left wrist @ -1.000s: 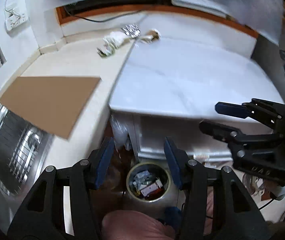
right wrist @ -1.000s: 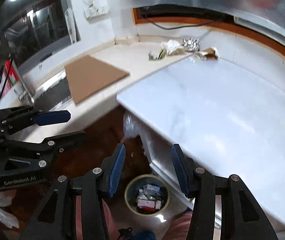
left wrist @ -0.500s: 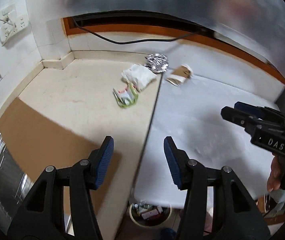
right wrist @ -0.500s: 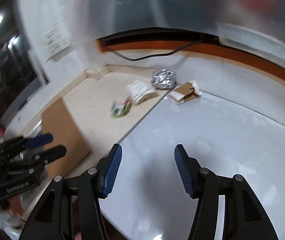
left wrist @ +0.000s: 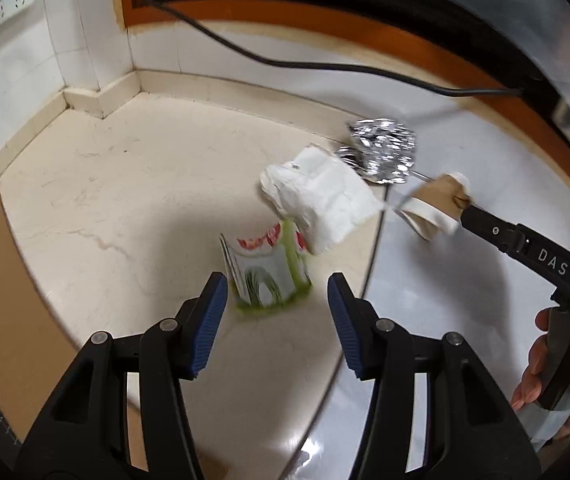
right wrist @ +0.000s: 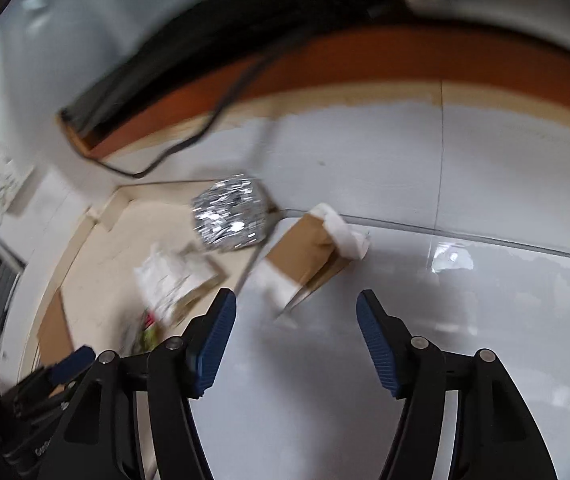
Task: Collect trash
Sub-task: 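Grasp the green-white packet with the left tool while the right tool grasps the brown paper cup, then carry the packet and paper cup down to the floor bin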
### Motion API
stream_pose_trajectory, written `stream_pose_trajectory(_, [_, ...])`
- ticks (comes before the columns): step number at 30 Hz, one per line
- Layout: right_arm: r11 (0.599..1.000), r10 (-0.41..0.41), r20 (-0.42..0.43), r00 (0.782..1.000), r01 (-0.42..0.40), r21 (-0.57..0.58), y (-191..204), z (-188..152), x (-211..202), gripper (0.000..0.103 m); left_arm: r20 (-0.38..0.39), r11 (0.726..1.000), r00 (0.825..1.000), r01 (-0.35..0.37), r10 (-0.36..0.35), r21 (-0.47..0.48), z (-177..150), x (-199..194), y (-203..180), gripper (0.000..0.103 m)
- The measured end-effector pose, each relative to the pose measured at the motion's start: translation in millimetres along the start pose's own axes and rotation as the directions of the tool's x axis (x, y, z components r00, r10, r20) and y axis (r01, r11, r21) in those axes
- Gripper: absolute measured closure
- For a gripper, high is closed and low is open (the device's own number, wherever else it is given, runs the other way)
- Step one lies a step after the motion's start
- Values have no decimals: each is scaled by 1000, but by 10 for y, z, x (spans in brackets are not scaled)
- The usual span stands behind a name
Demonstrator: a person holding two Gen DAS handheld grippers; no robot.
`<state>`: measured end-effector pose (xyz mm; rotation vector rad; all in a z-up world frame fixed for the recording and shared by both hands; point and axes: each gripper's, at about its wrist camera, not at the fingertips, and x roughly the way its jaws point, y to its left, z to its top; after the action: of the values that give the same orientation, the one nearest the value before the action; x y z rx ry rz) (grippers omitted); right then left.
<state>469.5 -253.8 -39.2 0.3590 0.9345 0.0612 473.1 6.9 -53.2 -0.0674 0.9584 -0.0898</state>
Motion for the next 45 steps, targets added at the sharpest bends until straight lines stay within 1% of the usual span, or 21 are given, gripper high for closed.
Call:
stream_pose_trajectory(2, [1000,-14,-8,1000,15,25,-57,57,189,39,1,1000,1000,-13,13,5,51,100,-11,54])
stream_pose_trajectory(8, [998,-2,-13,1000,3,59,-82,216,575,35,2,999,999,-40,40,23,117,281,-31,54])
stream_pose_trajectory(11, [999,-3,1,1000,3,53,-31,282,708,30,-7,999,999,-49,50,11,123,350,-8,54])
stream_pose_trajectory(14, [999,-37,14,999,36,35,56,307,774,31,-13,998,998,-55,55,3,124,423,17,54])
stream_pose_trajectory(15, [999,-42,12,999,42,28,80,300,771,33,-13,998,998,-55,55,-1,120,434,29,54])
stream_pose_trajectory(16, [998,-60,19,998,60,10,111,303,789,52,-19,999,999,-51,51,-7,117,462,42,54])
stream_pose_trajectory(17, [998,-67,14,998,67,-1,134,283,773,59,-29,999,998,-47,47,-13,113,483,53,54])
stream_pose_trajectory(19, [999,-31,29,999,32,-11,148,282,758,77,-34,999,999,-41,40,-25,94,511,80,64])
stream_pose_trajectory(22, [1000,-8,40,999,8,-3,133,260,676,87,-14,999,999,-38,38,-34,59,477,101,73])
stream_pose_trajectory(24, [1000,20,55,998,-19,-5,141,227,601,90,2,999,999,-37,37,-36,34,430,112,81])
stream_pose_trajectory(27, [999,41,78,996,-39,-33,170,141,420,94,15,999,999,-28,28,-42,-16,340,123,84])
stream_pose_trajectory(28, [998,52,83,995,-49,-44,194,112,362,95,20,999,1000,-22,23,-43,-34,305,127,103])
stream_pose_trajectory(29, [997,61,85,994,-56,-54,213,83,297,96,16,999,1000,-22,23,-44,-49,276,129,101])
stream_pose_trajectory(32, [994,77,91,993,-69,-83,303,-14,104,96,27,998,1000,-15,17,-56,-107,139,143,101])
stream_pose_trajectory(36, [988,115,102,988,-104,-112,327,-171,-247,96,47,998,999,24,-21,-61,-203,-131,172,101])
stream_pose_trajectory(41, [976,176,113,978,-159,-146,388,-437,-777,96,87,994,992,99,-95,-50,-418,-651,167,101])
stream_pose_trajectory(45, [961,230,125,965,-205,-185,401,-774,-1311,96,126,985,979,168,-163,-31,-690,-1156,178,101])
